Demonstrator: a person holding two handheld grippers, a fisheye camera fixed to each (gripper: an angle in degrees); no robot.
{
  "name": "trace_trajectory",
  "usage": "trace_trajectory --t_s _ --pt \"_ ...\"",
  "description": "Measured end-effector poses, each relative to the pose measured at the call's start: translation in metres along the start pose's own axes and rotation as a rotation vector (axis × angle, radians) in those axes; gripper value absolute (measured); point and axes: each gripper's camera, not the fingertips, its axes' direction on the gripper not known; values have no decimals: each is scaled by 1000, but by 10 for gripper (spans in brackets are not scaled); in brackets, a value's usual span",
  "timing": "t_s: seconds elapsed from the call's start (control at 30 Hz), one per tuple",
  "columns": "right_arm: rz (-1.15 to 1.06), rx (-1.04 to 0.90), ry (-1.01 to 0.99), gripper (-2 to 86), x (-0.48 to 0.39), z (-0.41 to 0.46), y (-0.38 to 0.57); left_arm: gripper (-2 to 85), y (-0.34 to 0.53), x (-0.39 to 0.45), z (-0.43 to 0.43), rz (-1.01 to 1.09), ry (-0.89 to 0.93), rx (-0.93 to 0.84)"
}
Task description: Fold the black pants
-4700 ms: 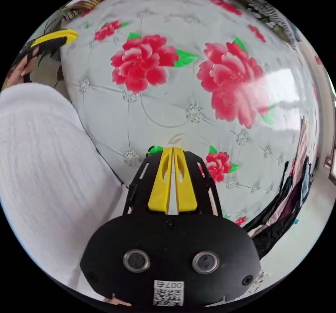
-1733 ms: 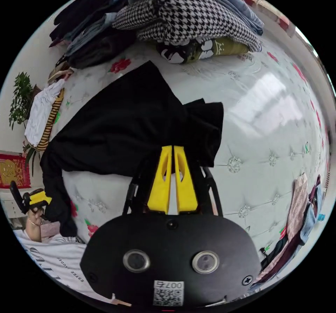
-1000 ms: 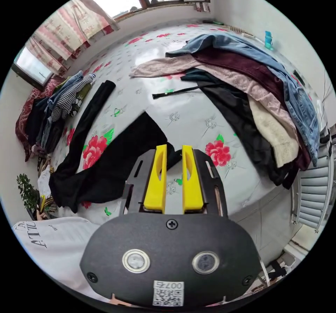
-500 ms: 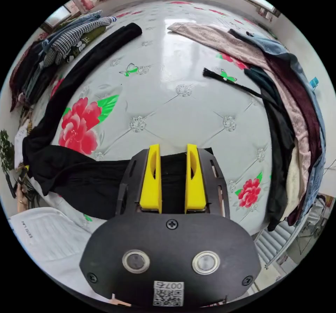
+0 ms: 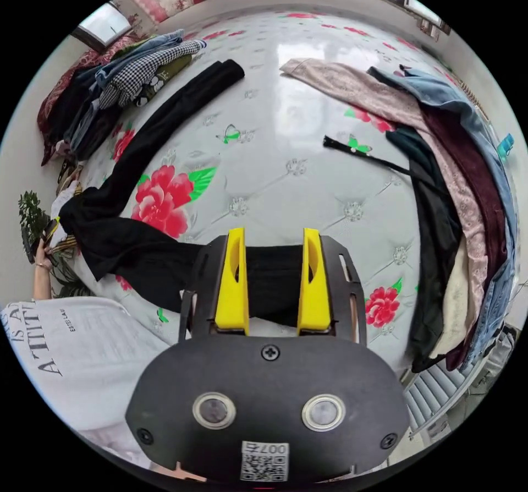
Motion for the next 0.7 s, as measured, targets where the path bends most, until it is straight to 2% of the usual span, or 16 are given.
trace_trajectory --t_s 0.17,0.23,0.4,0.43,0.5,0.53,0.57,0.7 --pt "-72 -107 158 78 -9 32 23 83 93 -63 -27 -285 -109 67" --pt "-49 -169 152 68 -5 47 19 93 105 -76 -20 -314 -36 -4" --pt "-66 -96 26 15 -8 40 6 103 103 -58 36 -267 177 -161" --pt "-72 -56 13 9 -10 30 0 80 96 -52 50 -283 199 -186" --pt "-70 79 11 3 -14 -2 -8 50 84 -46 58 -314 120 -226" --pt "-66 205 -17 2 -16 -33 -10 33 72 -44 57 -286 129 -213" --pt "-60 337 -52 0 -16 -67 -9 17 60 -45 52 -272 233 -203" --pt "-96 675 -142 -1 -17 -161 14 -1 27 -40 -19 -153 398 7"
